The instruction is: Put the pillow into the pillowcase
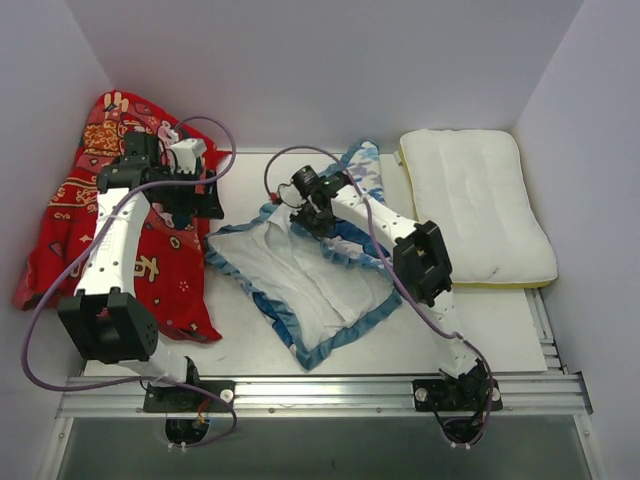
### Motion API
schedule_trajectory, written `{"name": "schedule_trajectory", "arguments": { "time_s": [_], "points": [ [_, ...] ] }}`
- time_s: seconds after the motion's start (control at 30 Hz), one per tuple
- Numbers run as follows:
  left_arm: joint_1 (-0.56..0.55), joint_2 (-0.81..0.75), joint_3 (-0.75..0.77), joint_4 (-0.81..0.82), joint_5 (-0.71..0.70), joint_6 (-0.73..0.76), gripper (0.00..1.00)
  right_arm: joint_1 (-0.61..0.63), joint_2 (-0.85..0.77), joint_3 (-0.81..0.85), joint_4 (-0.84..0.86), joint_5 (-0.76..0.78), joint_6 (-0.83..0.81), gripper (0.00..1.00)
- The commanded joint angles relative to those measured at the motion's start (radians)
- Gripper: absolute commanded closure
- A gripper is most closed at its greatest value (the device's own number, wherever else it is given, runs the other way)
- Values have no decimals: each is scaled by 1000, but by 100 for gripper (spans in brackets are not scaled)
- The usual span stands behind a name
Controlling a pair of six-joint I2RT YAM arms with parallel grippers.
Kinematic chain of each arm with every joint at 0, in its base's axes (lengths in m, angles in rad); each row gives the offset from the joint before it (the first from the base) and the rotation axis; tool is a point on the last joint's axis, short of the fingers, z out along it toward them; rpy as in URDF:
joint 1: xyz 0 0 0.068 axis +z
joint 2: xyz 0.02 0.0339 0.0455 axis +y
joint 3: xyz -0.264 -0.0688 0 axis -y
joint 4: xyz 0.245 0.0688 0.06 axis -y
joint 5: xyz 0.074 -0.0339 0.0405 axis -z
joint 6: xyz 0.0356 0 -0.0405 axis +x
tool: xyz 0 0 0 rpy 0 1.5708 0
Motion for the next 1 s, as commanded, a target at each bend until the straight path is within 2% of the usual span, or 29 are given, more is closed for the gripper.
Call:
{"name": "schedule_trajectory", "arguments": {
  "time_s": [0.0, 0.17, 0.2, 0.43, 0.57, 0.7, 0.73, 0.8, 0.83, 0.9, 0.93, 0.97],
  "points": [
    [-43, 31, 47, 36, -47, 66, 3, -85, -252, -32, -45, 52, 17, 100],
    [-172, 125, 88, 114, -182, 127, 3, -228, -420, -157, -48, 131, 40, 100],
    [-183, 172, 115, 123, -205, 131, 3, -290, -455, -177, -48, 180, 42, 100],
    [-272, 473, 318, 145, -295, 134, 2, -567, -504, -265, -48, 277, 80, 100],
    [-307, 600, 353, 142, -328, 146, 3, -636, -497, -262, -48, 325, 76, 100],
    [-341, 656, 275, 131, -377, 152, 21, -644, -446, -210, -44, 334, 63, 100],
    [-351, 651, 248, 121, -380, 154, 34, -641, -431, -192, -44, 332, 63, 100],
    [-358, 616, 142, 117, -375, 155, 51, -627, -373, -120, -44, 332, 59, 100],
    [-358, 599, 110, 108, -368, 149, 65, -622, -348, -92, -44, 337, 45, 100],
    [-358, 532, 3, 96, -337, 140, 82, -596, -270, -28, -44, 348, 27, 100],
    [-358, 503, -39, 90, -328, 128, 97, -589, -241, 47, -44, 354, 4, 100],
    [-358, 472, -74, 87, -320, 120, 100, -575, -209, 87, -44, 358, -7, 100]
  ]
}}
